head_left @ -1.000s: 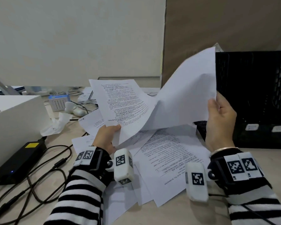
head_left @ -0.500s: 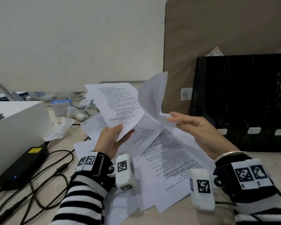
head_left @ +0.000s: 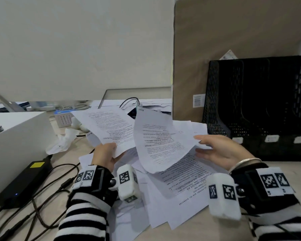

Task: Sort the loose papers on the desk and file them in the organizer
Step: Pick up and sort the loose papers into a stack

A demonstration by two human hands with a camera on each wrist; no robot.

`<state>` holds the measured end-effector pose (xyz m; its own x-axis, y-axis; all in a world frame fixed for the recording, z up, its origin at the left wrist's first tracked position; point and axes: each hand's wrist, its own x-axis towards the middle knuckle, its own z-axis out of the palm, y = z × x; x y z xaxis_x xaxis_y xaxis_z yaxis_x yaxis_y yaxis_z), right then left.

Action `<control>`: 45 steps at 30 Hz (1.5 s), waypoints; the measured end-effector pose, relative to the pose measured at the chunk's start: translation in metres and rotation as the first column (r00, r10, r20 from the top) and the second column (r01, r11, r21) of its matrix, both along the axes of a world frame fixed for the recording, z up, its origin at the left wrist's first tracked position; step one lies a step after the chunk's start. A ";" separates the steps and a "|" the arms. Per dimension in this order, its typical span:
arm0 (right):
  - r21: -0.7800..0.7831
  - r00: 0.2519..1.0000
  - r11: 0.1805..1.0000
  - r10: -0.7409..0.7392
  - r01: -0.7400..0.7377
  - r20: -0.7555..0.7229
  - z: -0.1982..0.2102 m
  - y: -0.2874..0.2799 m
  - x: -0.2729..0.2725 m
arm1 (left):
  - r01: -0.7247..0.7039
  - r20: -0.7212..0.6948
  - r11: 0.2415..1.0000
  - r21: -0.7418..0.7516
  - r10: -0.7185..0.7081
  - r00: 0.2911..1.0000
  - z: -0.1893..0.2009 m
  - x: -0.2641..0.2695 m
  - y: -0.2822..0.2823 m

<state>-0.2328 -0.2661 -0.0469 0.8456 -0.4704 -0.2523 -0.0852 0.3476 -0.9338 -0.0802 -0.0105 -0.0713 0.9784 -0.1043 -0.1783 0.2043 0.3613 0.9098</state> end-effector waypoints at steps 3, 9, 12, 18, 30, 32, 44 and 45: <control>0.324 0.988 0.945 -0.085 0.039 0.129 0.000 -0.008 0.002 | 0.003 0.014 0.999 0.050 -0.003 1.000 0.006 -0.009 0.000; 0.022 0.994 0.995 0.096 -0.095 -0.050 -0.001 -0.006 -0.005 | 0.000 0.024 0.999 0.038 -0.001 1.000 0.010 -0.019 -0.006; -0.111 0.971 0.988 0.079 -0.106 -0.227 -0.003 -0.004 -0.007 | -0.010 0.018 0.998 0.055 0.009 1.000 0.007 -0.014 -0.005; 0.059 0.969 0.992 -0.123 0.113 0.216 0.001 -0.003 0.001 | 0.034 0.029 0.997 0.073 -0.036 0.999 0.004 -0.010 -0.005; 0.221 0.945 0.953 0.135 -0.205 0.298 -0.006 0.021 0.009 | 0.322 0.042 0.947 0.017 -0.322 0.946 0.007 -0.021 -0.023; 0.168 0.949 0.950 0.225 -0.265 0.222 -0.005 0.026 0.007 | 0.315 0.098 0.946 0.073 -0.321 0.942 0.004 -0.020 -0.024; 0.115 0.977 0.973 0.207 -0.200 -0.050 -0.011 0.008 0.008 | 0.237 0.048 0.959 0.153 -0.247 0.968 0.005 -0.012 -0.011; 0.161 0.985 0.975 0.164 -0.155 -0.047 -0.011 0.007 0.009 | 0.258 0.044 0.954 0.153 -0.267 0.963 0.005 -0.013 -0.011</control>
<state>-0.2240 -0.2590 -0.0581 0.8877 -0.2817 -0.3640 -0.2049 0.4663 -0.8606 -0.0932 -0.0216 -0.0661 0.9297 -0.3368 -0.1492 0.2146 0.1662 0.9624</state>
